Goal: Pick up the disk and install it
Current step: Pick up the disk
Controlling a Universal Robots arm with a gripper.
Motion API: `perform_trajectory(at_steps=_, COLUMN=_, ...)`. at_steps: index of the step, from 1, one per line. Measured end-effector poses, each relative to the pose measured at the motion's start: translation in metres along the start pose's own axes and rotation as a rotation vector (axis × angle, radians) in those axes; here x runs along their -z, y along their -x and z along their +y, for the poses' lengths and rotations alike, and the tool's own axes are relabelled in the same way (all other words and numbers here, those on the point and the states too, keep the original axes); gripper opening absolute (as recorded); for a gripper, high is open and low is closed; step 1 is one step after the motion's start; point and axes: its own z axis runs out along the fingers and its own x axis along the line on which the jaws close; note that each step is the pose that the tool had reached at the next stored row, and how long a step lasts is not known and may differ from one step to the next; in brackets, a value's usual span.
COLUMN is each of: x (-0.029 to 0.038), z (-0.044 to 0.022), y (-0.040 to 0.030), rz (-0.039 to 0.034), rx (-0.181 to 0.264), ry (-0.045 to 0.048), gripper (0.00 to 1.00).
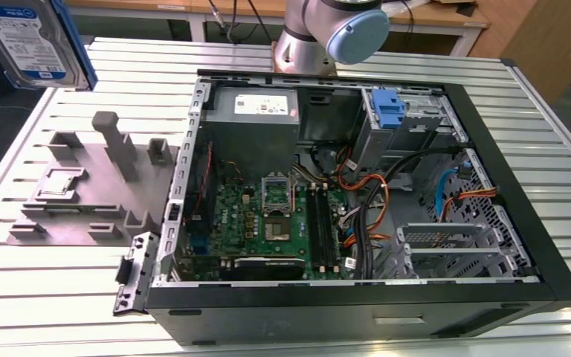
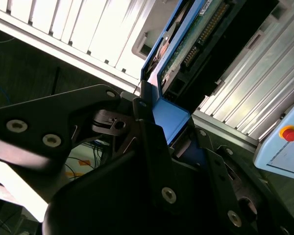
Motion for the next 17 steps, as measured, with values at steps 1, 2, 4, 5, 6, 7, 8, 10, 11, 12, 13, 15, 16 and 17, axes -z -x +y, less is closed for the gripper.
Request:
perform_trajectory(at_steps=1, x=0.0002, z=0.0000, y=0.0000, rz=0.0000, rx=0.000, ry=0.0000, gripper=0.37)
perform_trajectory(at_steps=2, x=0.0005, z=0.0000, y=0.0000, rz=0.0000, rx=0.000, ry=0.0001, gripper=0.37)
perform_trajectory(at_steps=4, x=0.0010, z=0.0000, y=0.0000, rz=0.0000, rx=0.000, ry=0.0001, gripper=0.37)
perform_trajectory(at_steps=5, x=0.0013, z=0.0000, y=0.0000, rz=0.0000, rx=0.000, ry=0.0001, gripper=0.37)
perform_trajectory(at_steps=6, x=0.0015, z=0.0000, y=0.0000, rz=0.0000, rx=0.000, ry=0.0001, gripper=0.37)
perform_trajectory(at_steps=7, x=0.0016, z=0.0000, y=0.0000, rz=0.0000, rx=0.000, ry=0.0000, gripper=0.37)
perform_trajectory(at_steps=8, x=0.0018, z=0.0000, y=0.0000, rz=0.0000, rx=0.000, ry=0.0000, gripper=0.37)
perform_trajectory(at_steps=10, x=0.0023, z=0.0000, y=0.0000, rz=0.0000, rx=0.000, ry=0.0000, gripper=0.37)
perform_trajectory(at_steps=11, x=0.0025, z=0.0000, y=0.0000, rz=-0.0001, rx=0.000, ry=0.0000, gripper=0.37)
perform_trajectory(at_steps=12, x=0.0027, z=0.0000, y=0.0000, rz=0.0000, rx=0.000, ry=0.0000, gripper=0.37)
perform_trajectory(at_steps=13, x=0.0029, z=0.0000, y=0.0000, rz=0.0000, rx=0.000, ry=0.0001, gripper=0.37)
perform_trajectory(at_steps=15, x=0.0034, z=0.0000, y=0.0000, rz=0.0000, rx=0.000, ry=0.0001, gripper=0.37)
perform_trajectory(at_steps=16, x=0.0037, z=0.0000, y=0.0000, rz=0.0000, rx=0.000, ry=0.0001, gripper=0.37)
perform_trajectory(at_steps=17, x=0.0039, z=0.0000, y=0.0000, rz=0.0001, rx=0.000, ry=0.0001, gripper=0.37)
